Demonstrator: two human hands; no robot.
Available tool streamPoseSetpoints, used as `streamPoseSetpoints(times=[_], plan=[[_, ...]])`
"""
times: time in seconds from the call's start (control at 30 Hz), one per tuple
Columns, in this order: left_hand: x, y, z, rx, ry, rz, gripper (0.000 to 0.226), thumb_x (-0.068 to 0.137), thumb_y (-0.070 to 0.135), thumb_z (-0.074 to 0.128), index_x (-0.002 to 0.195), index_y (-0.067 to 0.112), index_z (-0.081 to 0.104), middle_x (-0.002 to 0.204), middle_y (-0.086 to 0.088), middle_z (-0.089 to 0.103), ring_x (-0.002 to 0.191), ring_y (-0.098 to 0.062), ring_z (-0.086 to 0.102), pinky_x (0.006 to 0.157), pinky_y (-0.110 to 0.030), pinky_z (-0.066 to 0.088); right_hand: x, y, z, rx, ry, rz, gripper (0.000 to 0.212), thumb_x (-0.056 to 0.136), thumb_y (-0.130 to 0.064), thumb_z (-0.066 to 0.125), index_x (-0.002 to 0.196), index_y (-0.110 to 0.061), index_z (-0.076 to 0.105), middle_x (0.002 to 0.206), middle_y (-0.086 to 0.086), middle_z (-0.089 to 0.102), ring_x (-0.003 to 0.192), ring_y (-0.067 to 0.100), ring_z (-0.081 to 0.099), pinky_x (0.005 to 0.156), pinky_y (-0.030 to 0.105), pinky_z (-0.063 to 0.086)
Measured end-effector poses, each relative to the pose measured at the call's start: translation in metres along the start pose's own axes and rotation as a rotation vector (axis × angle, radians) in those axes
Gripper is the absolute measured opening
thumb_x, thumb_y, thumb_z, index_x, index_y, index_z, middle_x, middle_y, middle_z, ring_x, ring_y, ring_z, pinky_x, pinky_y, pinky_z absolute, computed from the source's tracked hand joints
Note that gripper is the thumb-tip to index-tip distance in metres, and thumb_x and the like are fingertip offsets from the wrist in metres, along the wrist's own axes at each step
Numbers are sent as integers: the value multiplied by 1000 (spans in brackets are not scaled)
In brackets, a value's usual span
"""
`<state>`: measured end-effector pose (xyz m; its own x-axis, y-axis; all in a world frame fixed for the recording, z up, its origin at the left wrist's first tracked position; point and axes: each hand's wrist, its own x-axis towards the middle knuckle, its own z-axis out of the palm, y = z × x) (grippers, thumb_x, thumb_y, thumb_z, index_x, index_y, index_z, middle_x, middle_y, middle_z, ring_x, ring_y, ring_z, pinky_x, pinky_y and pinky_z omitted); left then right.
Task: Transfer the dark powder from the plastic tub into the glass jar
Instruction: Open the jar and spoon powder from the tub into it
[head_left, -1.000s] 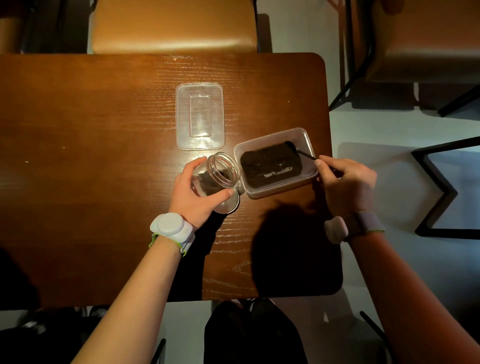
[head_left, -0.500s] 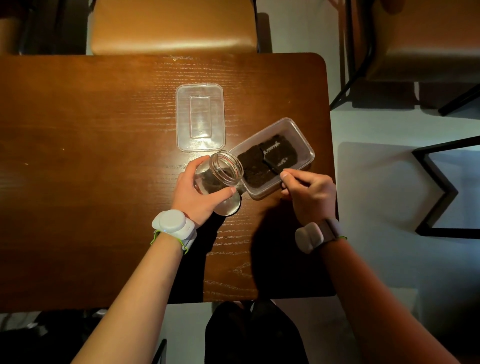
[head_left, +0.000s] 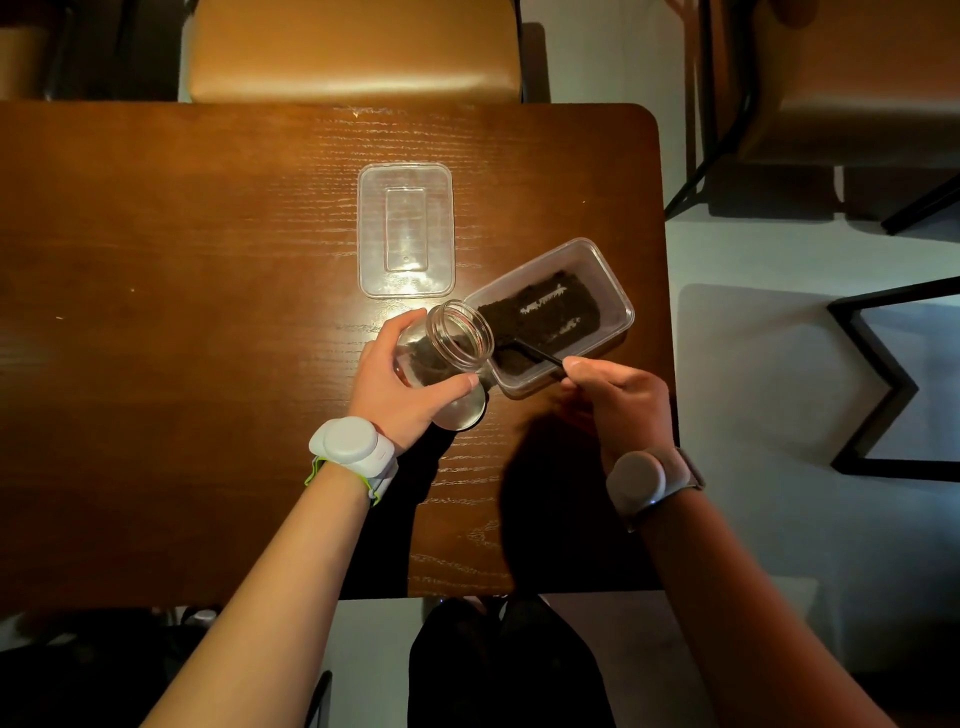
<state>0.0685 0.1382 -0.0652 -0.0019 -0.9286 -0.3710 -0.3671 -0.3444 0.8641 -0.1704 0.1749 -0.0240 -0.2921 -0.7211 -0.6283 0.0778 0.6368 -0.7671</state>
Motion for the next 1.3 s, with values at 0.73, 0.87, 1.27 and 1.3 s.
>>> streamPoseSetpoints(times=[0.73, 0.87, 1.27, 1.3], plan=[[-14, 8, 10, -11, -6, 6, 87, 54, 57, 88, 134, 44, 56, 135, 7, 63, 125, -14, 60, 98, -23, 46, -31, -26, -3, -28, -72, -163, 12, 95, -16, 71, 86, -17, 78, 76, 0, 76, 69, 13, 72, 60, 25, 60], [-15, 4, 10, 1, -2, 5, 93, 55, 56, 89, 140, 36, 56, 136, 8, 64, 126, -15, 60, 106, -36, 51, -36, -17, 8, -492, -4, -623, 14, 97, -24, 70, 104, -19, 80, 87, -4, 74, 71, 8, 69, 61, 26, 59], [-17, 1, 12, -17, 29, -23, 88, 57, 53, 93, 136, 39, 58, 134, 12, 66, 127, -16, 61, 110, -49, 51, -12, -45, -25, -474, 167, -674, 11, 98, -27, 70, 100, -22, 80, 87, 0, 75, 63, 11, 73, 59, 44, 62], [-17, 1, 12, -21, 32, -26, 88, 57, 52, 93, 136, 40, 58, 134, 12, 66, 127, -16, 61, 110, -49, 51, -7, -47, -29, -482, 189, -691, 11, 98, -24, 70, 101, -19, 79, 87, 2, 75, 61, 9, 72, 58, 40, 62]])
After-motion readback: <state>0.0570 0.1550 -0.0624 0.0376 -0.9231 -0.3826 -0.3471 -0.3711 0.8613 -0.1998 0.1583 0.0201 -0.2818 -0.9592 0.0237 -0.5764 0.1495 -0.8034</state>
